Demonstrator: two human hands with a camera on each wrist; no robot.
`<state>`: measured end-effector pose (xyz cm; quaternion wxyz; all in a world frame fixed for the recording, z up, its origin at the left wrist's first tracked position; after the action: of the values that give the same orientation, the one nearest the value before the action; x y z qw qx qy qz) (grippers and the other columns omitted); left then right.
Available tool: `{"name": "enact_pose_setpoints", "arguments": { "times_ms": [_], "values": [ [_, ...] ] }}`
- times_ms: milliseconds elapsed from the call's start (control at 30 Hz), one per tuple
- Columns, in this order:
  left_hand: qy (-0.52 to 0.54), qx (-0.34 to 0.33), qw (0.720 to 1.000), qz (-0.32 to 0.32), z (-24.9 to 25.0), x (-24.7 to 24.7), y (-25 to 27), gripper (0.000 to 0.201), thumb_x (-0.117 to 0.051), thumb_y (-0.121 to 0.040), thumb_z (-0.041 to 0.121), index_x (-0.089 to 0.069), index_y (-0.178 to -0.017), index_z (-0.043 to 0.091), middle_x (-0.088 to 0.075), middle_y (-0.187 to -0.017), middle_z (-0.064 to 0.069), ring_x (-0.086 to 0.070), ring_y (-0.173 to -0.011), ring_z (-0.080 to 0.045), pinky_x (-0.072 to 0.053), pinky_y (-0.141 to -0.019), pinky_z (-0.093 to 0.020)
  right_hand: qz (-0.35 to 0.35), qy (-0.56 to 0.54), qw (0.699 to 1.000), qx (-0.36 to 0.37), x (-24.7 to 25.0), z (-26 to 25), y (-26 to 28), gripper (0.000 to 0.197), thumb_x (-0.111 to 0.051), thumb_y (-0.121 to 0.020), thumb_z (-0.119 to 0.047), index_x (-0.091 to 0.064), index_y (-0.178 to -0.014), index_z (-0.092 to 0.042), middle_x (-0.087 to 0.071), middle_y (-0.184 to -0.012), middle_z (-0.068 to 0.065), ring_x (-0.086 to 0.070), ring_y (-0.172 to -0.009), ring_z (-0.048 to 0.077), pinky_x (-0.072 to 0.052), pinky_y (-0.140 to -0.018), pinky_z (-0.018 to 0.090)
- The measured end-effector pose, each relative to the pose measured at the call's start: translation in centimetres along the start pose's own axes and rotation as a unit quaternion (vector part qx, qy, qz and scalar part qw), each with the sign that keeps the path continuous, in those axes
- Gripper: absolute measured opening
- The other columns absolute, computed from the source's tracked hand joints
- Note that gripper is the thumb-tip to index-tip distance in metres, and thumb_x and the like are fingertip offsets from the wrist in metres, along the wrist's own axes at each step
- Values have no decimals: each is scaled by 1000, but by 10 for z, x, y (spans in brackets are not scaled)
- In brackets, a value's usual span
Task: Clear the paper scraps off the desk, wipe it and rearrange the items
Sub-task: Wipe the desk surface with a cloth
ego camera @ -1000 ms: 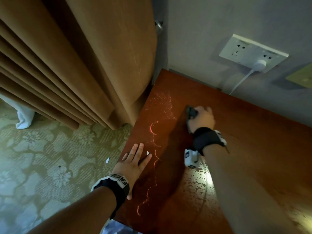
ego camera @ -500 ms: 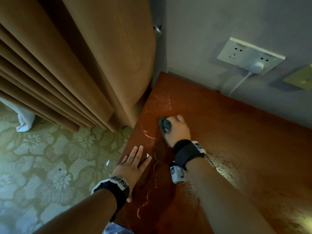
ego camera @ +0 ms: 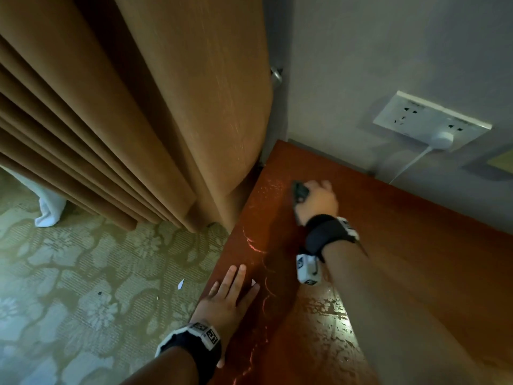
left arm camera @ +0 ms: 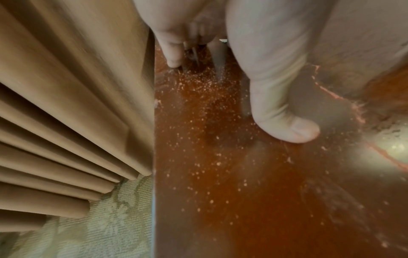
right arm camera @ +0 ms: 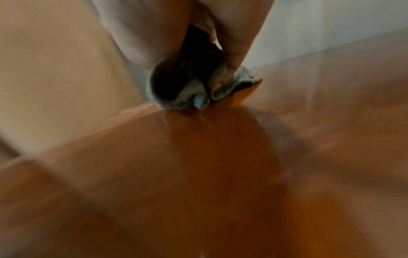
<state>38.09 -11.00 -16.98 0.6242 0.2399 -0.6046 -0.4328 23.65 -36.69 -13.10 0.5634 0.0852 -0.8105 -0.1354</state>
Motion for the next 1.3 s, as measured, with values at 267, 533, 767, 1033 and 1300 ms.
{"name": "enact_pose_setpoints", "arguments": {
  "times_ms": [267,533,767,1033,1300],
  "values": [
    [16,-15,1000,-1,0,6,4,155,-94,-56,40,31,-148,28,54,-137,-11,42,-130,-26,2,-119,-53,-69,51,986,142,-64,-77,58,44,-63,-88,-24,-50,-130,-21,-39,-132,7,-48,-112,34,-46,-95,41],
    [10,-8,1000,12,1,2,2,158,-94,-57,34,37,-143,29,59,-135,-12,48,-127,-28,5,-118,-49,-20,21,998,57,-19,16,30,45,-63,-86,-22,-55,-130,-21,-43,-140,9,-52,-117,34,-46,-100,38],
    [19,-21,999,23,-2,0,-2,155,-94,-56,36,33,-146,30,53,-143,-12,41,-137,-30,0,-120,-50,93,50,993,-52,37,92,-45,46,-58,-92,-21,-54,-138,-18,-52,-134,16,-48,-114,43,-48,-97,44],
    [-16,-9,999,27,1,0,-2,160,-93,-53,44,38,-143,27,54,-141,-16,44,-130,-30,-2,-120,-51,-3,103,992,68,-8,-21,-42,47,-57,-90,-22,-52,-136,-26,-46,-138,11,-48,-113,40,-48,-96,39],
    [-20,-3,1000,10,0,4,0,158,-93,-54,44,36,-144,27,52,-142,-14,37,-140,-32,-1,-120,-50,-81,117,968,209,-69,-103,35,47,-55,-92,-15,-50,-137,-28,-42,-134,4,-40,-117,35,-45,-94,43]
  ]
}}
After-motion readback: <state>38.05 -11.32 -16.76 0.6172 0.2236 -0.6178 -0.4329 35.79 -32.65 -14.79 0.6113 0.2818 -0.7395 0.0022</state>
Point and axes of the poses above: each hand's wrist, its own y-axis away from the middle knuckle, its own x-axis out of the back of the hand, z = x × y, the point moved 7 cm from there along -y, towards the middle knuckle
